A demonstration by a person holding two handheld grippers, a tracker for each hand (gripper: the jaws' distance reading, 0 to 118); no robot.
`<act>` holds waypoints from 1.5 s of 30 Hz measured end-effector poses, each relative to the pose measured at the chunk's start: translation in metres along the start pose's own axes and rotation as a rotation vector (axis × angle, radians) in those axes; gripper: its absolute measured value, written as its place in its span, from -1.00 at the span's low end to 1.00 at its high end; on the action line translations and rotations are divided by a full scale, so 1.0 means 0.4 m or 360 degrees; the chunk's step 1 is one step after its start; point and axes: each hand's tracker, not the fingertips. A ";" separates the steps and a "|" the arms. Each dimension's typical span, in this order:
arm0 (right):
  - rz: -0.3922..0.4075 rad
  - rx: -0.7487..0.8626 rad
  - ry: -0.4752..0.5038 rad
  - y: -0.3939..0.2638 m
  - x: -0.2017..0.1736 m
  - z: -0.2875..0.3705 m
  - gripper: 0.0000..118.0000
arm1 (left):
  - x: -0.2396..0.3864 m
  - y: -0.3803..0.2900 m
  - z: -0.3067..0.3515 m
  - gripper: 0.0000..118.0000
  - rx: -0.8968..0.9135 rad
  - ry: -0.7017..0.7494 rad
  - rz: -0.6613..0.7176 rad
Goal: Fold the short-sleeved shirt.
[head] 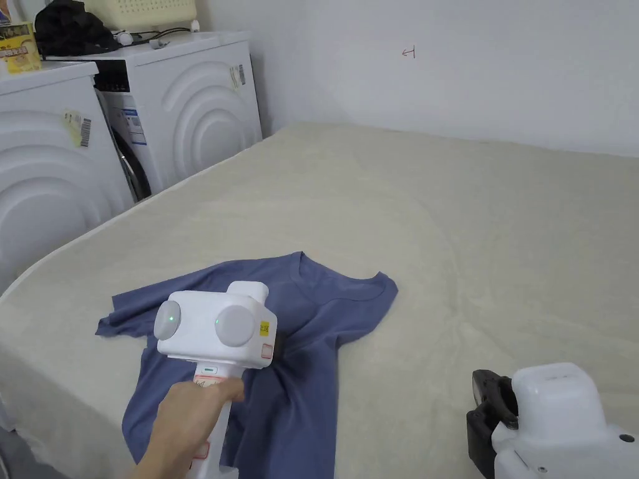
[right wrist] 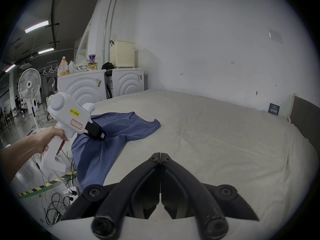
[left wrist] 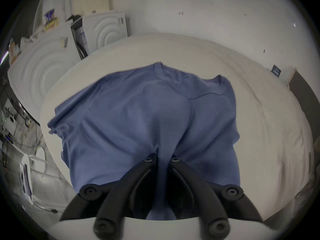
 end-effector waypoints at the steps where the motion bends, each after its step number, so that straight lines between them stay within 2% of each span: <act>1: 0.0007 -0.0001 -0.0012 0.001 0.002 0.001 -1.00 | 0.009 -0.003 0.017 -0.85 0.0025 0.0015 -0.0028; 13: -0.0050 0.0081 -0.0173 0.033 0.071 0.062 -1.00 | 0.004 0.023 0.176 -0.86 0.0229 -0.0135 -0.0021; 18: -0.0076 0.0117 -0.0257 0.040 0.114 0.105 -1.00 | 0.062 0.069 0.245 -0.87 0.0312 -0.0194 -0.0126; 19: -0.0084 0.0127 -0.0280 0.041 0.124 0.114 -1.00 | 0.074 0.074 0.250 -0.87 0.0324 -0.0235 -0.0132; 23: -0.0128 0.0142 -0.0317 0.035 0.159 0.160 -1.00 | 0.122 0.082 0.246 -0.88 0.0325 -0.0147 -0.0219; 26: -0.0125 0.0159 -0.0358 0.022 0.182 0.205 -1.00 | 0.121 0.103 0.242 -0.88 0.0344 -0.0193 -0.0140; 29: -0.0130 0.0165 -0.0417 0.014 0.207 0.235 -1.00 | 0.150 0.135 0.292 -0.88 0.0417 -0.0172 -0.0198; 33: -0.0185 0.0204 -0.0461 0.017 0.240 0.269 -1.00 | 0.223 0.183 0.429 -0.88 0.0592 -0.0262 -0.0301; 37: -0.0173 0.0242 -0.0564 0.030 0.265 0.303 -1.00 | 0.328 0.256 0.568 -0.88 0.0782 -0.0393 -0.0458; 38: -0.0172 0.0254 -0.0586 0.035 0.273 0.315 -1.00 | 0.361 0.286 0.588 -0.89 0.0821 -0.0518 -0.0462; 42: -0.0198 0.0304 -0.0694 0.051 0.310 0.370 -1.00 | 0.522 0.320 0.718 -0.89 0.1006 -0.0731 -0.0669; 45: -0.0193 0.0321 -0.0795 0.054 0.342 0.416 -1.00 | 0.646 0.310 0.778 -0.89 0.1042 -0.0980 -0.0768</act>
